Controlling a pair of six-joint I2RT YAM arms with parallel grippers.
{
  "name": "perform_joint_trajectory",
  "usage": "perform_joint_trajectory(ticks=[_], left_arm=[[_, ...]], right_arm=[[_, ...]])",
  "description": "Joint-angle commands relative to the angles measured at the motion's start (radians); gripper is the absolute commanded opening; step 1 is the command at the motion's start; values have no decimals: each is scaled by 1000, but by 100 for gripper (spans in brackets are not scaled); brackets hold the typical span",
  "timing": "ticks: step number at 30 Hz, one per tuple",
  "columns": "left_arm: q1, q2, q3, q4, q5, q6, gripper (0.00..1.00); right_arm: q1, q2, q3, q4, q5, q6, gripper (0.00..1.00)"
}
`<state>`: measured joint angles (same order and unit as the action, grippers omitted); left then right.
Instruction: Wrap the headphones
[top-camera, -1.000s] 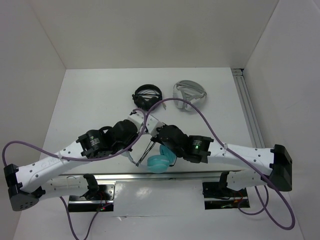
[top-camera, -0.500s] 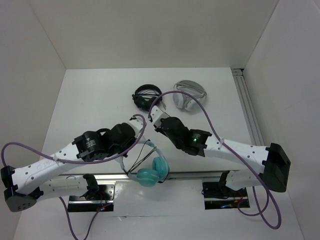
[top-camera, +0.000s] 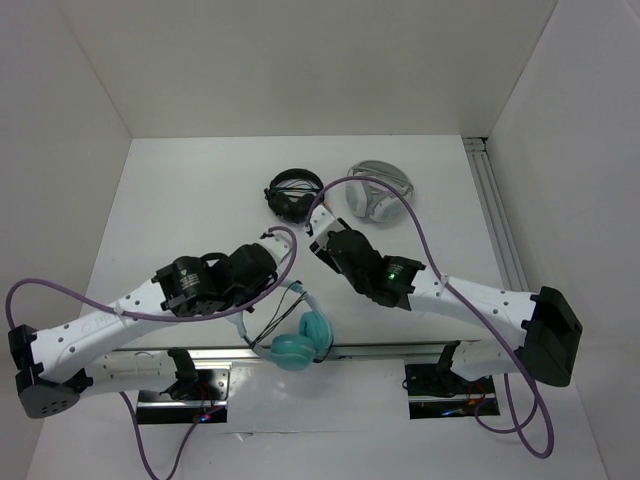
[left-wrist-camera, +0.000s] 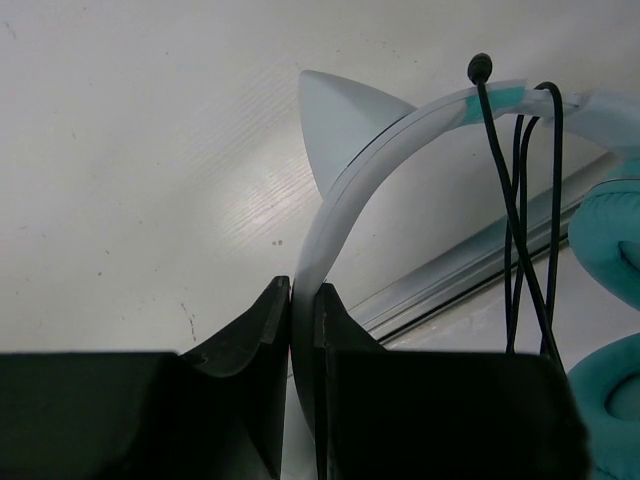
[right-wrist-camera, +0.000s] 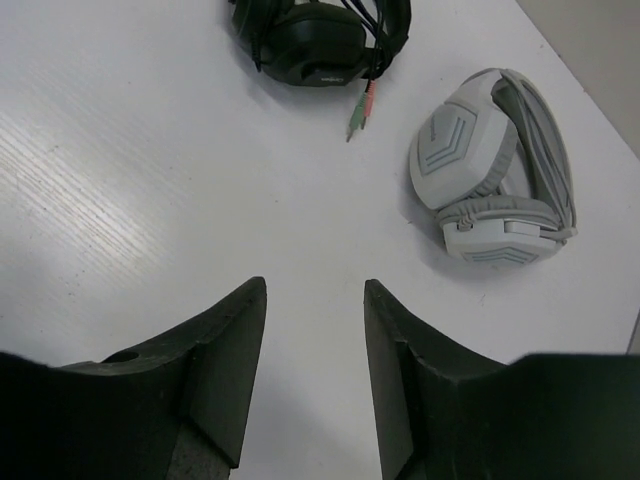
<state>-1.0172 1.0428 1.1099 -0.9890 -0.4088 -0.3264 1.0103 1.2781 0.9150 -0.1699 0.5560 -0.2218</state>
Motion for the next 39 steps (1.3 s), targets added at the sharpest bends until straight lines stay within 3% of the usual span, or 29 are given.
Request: perform_joint_trajectory(ticks=[1,7,15,20,21,22,32,39], left_arm=[[-3,26,51,-2,-91,-69,0],[86,59,61,50,-212,-161,0],[193,48,-10,220,-174,-188,0],[193,71,-28,230,-174,-212,0],[193,86,-28,230,-174,-221,0],[193,98,-28,230,-174,-221,0],[169,149,-16,308,-182,-322,0],[126,377,68,484,-179,-365,0]], right_arm=[[-9,-66,7,60,-25,71,52],[-9,-138,64,-43,65,243,70],[10,-238,96,-143,41,320,76],[33,-264,105,-189,50,355,84],[33,-264,105,-203,59,367,98],[33,-264,105,-203,59,368,100],[42,-292,200,-328,128,502,100],[42,-310,361,-544,287,610,100]])
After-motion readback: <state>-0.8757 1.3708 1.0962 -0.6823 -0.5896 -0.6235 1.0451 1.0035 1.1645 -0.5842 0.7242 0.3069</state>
